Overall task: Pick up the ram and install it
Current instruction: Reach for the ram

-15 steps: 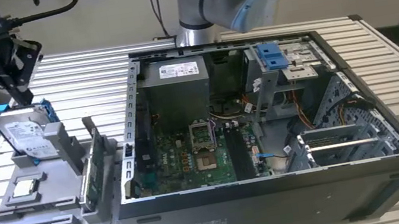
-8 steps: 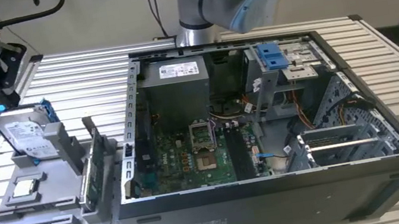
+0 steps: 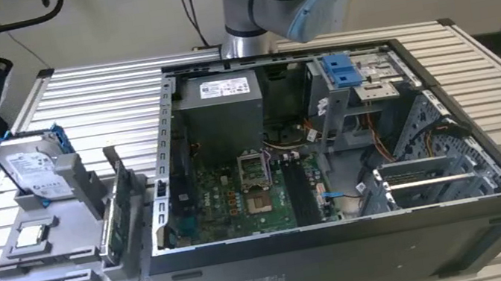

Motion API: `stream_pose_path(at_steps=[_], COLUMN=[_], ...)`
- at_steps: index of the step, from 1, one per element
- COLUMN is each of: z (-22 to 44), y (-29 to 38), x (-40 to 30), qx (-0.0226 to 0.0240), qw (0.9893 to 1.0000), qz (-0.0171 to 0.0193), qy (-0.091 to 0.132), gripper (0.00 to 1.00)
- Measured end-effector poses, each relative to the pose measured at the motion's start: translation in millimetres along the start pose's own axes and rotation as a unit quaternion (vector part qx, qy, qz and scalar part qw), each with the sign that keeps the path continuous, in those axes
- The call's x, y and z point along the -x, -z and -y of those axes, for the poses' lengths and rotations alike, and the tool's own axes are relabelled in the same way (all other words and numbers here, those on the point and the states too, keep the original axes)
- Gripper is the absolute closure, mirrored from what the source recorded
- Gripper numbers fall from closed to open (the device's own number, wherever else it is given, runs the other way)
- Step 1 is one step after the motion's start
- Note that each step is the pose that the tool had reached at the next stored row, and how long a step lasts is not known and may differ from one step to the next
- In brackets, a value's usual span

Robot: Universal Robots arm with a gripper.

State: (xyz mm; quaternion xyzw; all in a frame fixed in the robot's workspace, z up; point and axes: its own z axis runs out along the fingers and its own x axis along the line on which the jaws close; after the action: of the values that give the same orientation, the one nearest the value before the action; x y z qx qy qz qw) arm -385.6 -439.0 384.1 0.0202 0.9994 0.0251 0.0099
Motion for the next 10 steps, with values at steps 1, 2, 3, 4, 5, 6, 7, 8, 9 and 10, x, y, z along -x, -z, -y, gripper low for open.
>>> stream_pose_path(at_steps=[1, 2, 3, 4, 5, 6, 7, 8, 9, 10], z=[0.1, 0.1, 0.2, 0.2, 0.2, 0.2, 0.9, 1.9, 3.4, 5.1], y=[0.0, 0.0, 0.0, 0.0, 0.0, 0.0, 0.0, -0.1, -0.1, -0.3], x=[-2.1, -3.1, -3.4, -3.4, -3.4, -3.5, -3.8, -3.8, -3.7, -3.6], qx=[0.0, 0.0, 0.0, 0.0, 0.0, 0.0001, 0.0001, 0.0001, 0.0001, 0.0001], qw=[1.0, 1.0, 1.0, 1.0, 1.0, 1.0, 1.0, 1.0, 1.0, 1.0], qz=[0.0, 0.0, -0.0001, 0.0, 0.0, 0.0, 0.0, 0.0, 0.0, 0.0001], qy=[0.0, 0.001, 0.001, 0.001, 0.001, 0.001, 0.001, 0.001, 0.001, 0.001], gripper=[0.89, 0.89, 0.89, 0.89, 0.89, 0.89, 0.89, 0.89, 0.89, 0.89])
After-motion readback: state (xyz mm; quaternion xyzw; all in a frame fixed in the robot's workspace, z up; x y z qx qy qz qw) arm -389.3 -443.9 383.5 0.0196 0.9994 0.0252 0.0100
